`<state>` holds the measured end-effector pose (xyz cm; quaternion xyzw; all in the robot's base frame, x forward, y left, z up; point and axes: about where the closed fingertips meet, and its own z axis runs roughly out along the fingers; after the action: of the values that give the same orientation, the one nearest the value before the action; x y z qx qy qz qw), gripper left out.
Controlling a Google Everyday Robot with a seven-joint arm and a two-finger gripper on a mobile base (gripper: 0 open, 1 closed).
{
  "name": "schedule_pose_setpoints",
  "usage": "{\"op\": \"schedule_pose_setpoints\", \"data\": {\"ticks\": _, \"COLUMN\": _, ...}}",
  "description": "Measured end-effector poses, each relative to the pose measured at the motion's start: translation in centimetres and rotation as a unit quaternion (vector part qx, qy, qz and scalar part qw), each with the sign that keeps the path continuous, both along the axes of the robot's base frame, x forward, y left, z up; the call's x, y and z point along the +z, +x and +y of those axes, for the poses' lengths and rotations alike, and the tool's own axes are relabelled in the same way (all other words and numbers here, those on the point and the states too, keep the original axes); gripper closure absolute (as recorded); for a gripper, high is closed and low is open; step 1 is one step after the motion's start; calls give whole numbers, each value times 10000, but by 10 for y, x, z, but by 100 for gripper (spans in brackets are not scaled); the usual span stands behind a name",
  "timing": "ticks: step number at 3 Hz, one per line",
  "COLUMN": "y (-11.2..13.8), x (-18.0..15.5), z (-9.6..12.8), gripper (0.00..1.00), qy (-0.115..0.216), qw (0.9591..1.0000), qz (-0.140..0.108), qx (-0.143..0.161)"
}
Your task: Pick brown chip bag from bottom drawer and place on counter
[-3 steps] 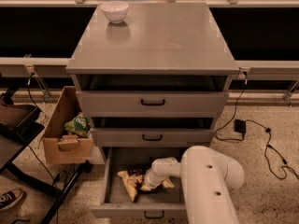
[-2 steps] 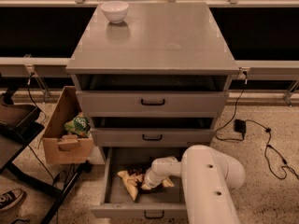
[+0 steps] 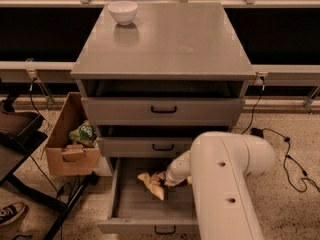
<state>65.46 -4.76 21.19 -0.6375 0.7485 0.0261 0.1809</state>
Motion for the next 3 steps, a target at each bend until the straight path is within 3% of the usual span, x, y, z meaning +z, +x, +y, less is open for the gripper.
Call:
{"op": "schedule_pose_setpoints", "data": {"ticks": 1, "y": -31, "x": 99, "z": -26, "gripper": 100, "qy": -179, "qw": 9974, "qz": 197, "qx": -669}}
{"op": "schedule_pose_setpoints", "data": {"ticks": 2, "y": -33, "x": 95, "z": -26, "gripper": 100, "qy": -135, "qw": 9972, "qz": 241, "qx": -695}}
{"op": "schedule_pose_setpoints", "data": {"ticks": 3, "y": -73, "x": 97, "z": -30, "gripper": 100, "qy": 91, "qw": 9958, "qz": 559, "qx": -714}}
